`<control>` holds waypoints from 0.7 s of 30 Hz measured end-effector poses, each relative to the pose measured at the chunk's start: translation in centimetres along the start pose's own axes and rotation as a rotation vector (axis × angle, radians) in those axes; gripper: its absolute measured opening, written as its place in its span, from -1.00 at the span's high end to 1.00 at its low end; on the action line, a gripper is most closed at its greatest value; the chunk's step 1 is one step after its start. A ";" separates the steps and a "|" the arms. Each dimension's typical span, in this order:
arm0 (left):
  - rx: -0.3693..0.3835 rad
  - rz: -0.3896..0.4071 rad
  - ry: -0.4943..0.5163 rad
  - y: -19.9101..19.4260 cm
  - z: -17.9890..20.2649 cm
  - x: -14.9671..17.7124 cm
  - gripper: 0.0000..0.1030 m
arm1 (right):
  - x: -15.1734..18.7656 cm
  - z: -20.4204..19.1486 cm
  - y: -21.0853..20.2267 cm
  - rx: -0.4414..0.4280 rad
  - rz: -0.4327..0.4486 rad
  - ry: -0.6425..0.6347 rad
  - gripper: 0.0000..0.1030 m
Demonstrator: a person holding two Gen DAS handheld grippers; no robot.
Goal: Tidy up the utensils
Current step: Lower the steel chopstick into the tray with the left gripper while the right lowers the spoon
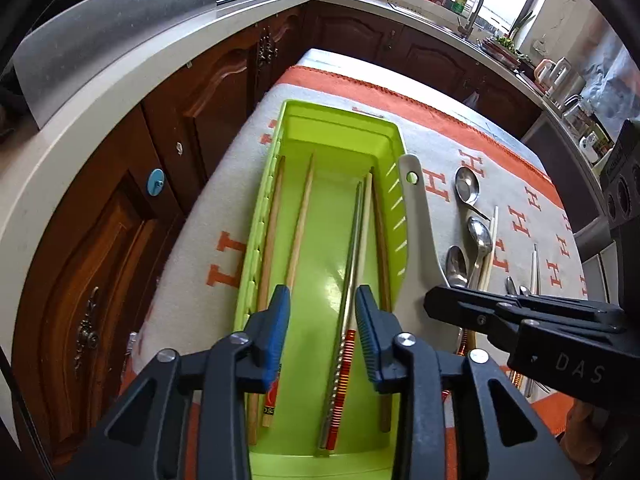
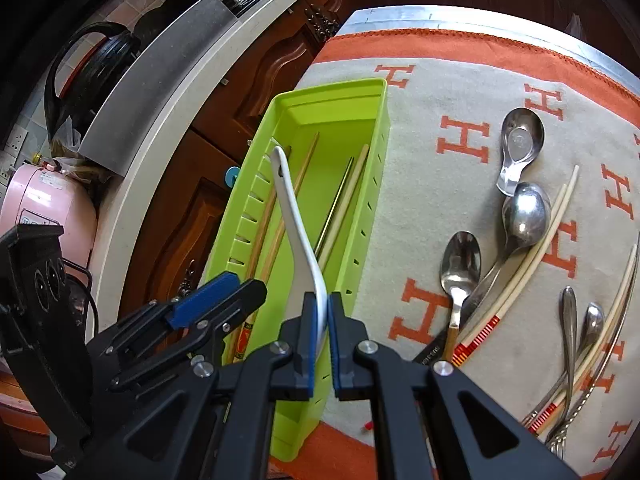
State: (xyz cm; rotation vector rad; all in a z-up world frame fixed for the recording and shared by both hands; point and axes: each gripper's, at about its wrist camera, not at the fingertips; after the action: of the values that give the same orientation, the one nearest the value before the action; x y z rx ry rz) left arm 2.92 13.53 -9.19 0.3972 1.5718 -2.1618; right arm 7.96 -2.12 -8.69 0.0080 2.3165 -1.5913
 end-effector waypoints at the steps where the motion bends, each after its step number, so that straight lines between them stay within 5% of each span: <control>1: -0.011 0.009 0.003 -0.3 0.0 -0.2 0.25 | 0.1 -0.1 -0.1 0.005 0.000 -0.005 0.90; 7: -0.067 0.051 0.038 -2.0 0.0 -0.7 0.09 | 0.7 -0.5 -0.2 0.026 -0.024 -0.042 0.89; 12: -0.073 0.041 0.032 -2.0 -0.4 -0.8 0.08 | 1.4 -0.4 0.2 0.000 -0.114 -0.050 0.82; 21: -0.078 0.016 0.019 -1.3 -0.8 -0.6 0.08 | 2.6 -0.6 0.4 -0.007 -0.147 -0.078 0.75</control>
State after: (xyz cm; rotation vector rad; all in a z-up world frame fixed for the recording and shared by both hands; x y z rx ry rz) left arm 2.80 14.72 -8.11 0.4046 1.6519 -2.0826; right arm 5.46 -1.91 -9.54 -0.2265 2.3090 -1.6215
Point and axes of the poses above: each gripper's, at about its wrist camera, not at the fingertips, and y roughly the way its jaws point, z to its right, x to its underside, and after that the axes turned 9 degrees about x, right-handed
